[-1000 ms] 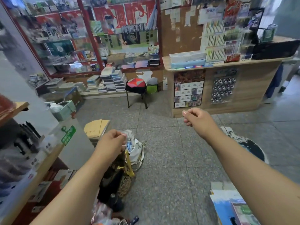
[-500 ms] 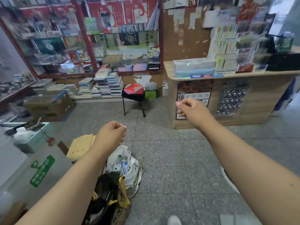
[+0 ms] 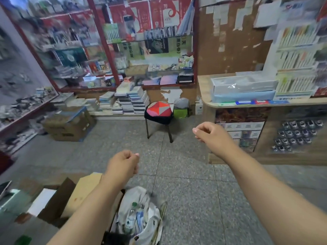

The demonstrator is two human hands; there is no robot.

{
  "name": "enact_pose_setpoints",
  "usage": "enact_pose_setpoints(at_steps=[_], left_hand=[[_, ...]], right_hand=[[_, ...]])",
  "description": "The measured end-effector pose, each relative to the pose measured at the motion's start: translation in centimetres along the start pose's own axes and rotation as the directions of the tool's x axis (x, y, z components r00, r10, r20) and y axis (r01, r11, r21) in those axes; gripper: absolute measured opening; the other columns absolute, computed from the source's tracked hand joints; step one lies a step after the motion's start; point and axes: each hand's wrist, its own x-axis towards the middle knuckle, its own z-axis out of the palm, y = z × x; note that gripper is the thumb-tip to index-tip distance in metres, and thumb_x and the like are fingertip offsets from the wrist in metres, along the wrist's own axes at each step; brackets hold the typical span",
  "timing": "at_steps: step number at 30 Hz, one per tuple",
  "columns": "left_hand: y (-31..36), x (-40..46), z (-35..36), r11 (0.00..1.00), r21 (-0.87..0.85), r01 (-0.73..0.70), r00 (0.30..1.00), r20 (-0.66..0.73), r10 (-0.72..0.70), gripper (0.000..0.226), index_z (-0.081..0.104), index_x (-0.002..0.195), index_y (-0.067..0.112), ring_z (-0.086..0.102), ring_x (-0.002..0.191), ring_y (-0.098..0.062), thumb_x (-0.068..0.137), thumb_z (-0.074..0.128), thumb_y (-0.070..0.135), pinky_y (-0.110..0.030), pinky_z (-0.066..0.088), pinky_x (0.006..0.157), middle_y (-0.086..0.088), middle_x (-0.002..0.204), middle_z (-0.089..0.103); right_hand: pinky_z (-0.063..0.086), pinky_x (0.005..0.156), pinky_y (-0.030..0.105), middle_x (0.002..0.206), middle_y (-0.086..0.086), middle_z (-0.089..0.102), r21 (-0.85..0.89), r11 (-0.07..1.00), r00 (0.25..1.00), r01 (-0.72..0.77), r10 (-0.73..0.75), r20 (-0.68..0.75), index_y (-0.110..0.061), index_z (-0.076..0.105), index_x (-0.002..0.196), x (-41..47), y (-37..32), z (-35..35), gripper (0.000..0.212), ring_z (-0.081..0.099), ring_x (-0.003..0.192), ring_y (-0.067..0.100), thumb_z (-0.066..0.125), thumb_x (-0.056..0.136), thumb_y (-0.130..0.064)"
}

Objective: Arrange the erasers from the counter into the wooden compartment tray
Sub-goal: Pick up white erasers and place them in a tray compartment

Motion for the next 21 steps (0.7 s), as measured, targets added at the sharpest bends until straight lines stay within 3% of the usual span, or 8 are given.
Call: enact_pose_setpoints(at_steps=[12, 16, 21], left_hand=[[4.0, 22.8, 2.6, 0.995, -0.1, -0.028, 1.0, -0.014, 0.026, 0.029, 0.05, 0.07, 0.007, 0.044, 0.056, -0.019, 0.098, 0.051, 0.016, -0.028, 0.037, 0.057, -0.007, 0.06, 0.049], [6.1, 32.0, 1.4, 0.998, -0.039, -0.039, 0.998, -0.059, 0.037, 0.028, 0.053, 0.07, 0.008, 0.049, 0.058, -0.02, 0.096, 0.054, 0.02, -0.031, 0.04, 0.064, -0.006, 0.06, 0.054], [8.4, 40.9, 0.3, 0.999, -0.029, -0.029, 0.998, -0.063, 0.027, 0.026, 0.056, 0.074, 0.009, 0.051, 0.059, -0.02, 0.096, 0.053, 0.023, -0.03, 0.041, 0.065, -0.005, 0.062, 0.057]], right_hand=[[0.046, 0.071, 0.031, 0.082, -0.004, 0.066, -0.091, 0.993, 0.996, 0.078, -0.073, 0.055, -0.021, 0.062, 0.082, 23.7, -0.6, 4.7, 0.022, 0.06, 0.077, 0.014, 0.054, 0.092, -0.039], [0.047, 0.073, 0.032, 0.083, -0.005, 0.065, -0.1, 0.99, 0.995, 0.095, -0.091, 0.049, -0.02, 0.063, 0.085, 32.8, -2.5, 7.0, 0.022, 0.059, 0.079, 0.013, 0.054, 0.092, -0.039], [0.041, 0.064, 0.028, 0.077, -0.002, 0.064, -0.073, 0.992, 0.988, 0.107, -0.098, 0.118, -0.017, 0.062, 0.079, 42.5, -4.4, 10.4, 0.026, 0.054, 0.069, 0.012, 0.055, 0.092, -0.038]])
